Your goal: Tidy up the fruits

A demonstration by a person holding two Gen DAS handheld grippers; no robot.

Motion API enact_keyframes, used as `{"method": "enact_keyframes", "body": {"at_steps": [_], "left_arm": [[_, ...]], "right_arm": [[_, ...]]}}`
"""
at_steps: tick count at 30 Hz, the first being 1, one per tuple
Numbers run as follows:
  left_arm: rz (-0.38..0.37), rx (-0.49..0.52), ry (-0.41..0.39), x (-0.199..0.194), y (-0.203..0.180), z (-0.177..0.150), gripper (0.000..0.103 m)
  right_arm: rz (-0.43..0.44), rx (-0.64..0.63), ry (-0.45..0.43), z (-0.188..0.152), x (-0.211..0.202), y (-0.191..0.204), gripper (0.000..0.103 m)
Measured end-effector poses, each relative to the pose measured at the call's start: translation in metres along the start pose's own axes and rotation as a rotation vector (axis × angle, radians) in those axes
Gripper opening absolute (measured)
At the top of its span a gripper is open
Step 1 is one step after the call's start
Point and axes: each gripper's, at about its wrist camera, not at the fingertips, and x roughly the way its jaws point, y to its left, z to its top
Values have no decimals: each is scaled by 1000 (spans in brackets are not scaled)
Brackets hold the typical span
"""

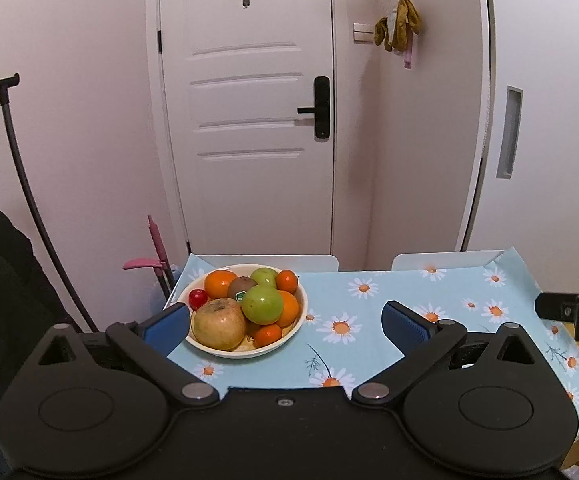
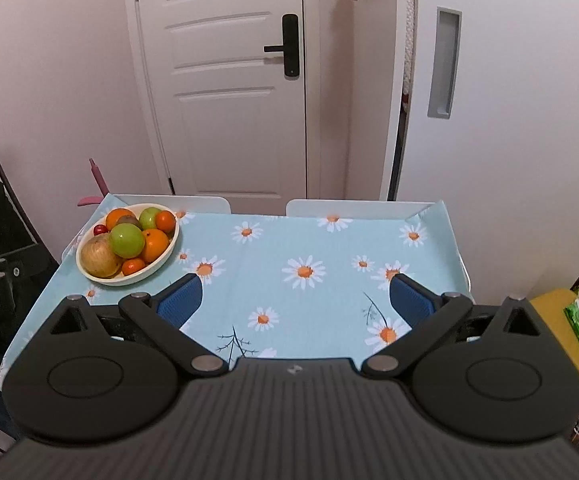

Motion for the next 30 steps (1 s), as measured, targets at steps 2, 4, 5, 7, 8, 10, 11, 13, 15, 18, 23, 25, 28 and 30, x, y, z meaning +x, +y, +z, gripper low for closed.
{"method": "enact_keyframes", "body": {"at_steps": [2, 4, 5, 7, 8, 10, 11, 13, 15, 18, 23, 25, 28, 30], "left_arm": [[3, 1, -1, -1, -2, -1, 103], [4, 2, 1, -2, -3, -2, 103], [4, 3, 2, -3, -3, -2, 103], [3, 6, 1, -4, -5, -3, 103], [4, 9, 0, -5, -6, -3, 103], [5, 12, -1, -6, -6, -3, 103], [6, 12, -1, -6, -7, -3, 103], [6, 12, -1, -5, -6, -3, 103], [6, 12, -1, -6, -7, -2, 103], [8, 13, -1, -6, -7, -3, 103], [8, 14, 2, -6, -6, -3, 103], [9, 14, 1, -6, -6, -3, 103], [14, 12, 1, -6, -5, -4, 103], [21, 11, 1, -6, -4, -5, 103]], "right_arm": [[-3, 3, 4, -1, 0, -1, 103], [-6, 6, 8, -1, 0, -2, 103], [-6, 7, 10, -1, 1, -2, 103], [-6, 8, 12, -1, 0, -3, 103], [-8, 9, 11, -1, 0, -3, 103], [-9, 9, 10, -1, -1, -3, 103], [-9, 9, 9, -1, -1, -3, 103], [-11, 8, 7, -2, -1, -3, 103], [-12, 11, 8, -2, -1, -3, 103], [-13, 12, 12, -2, -1, -3, 103], [-14, 13, 15, -2, -1, -3, 103], [-15, 13, 18, -3, 0, -3, 103], [-15, 15, 21, -3, 0, -3, 103], [-17, 14, 21, -3, 0, -3, 103]]}}
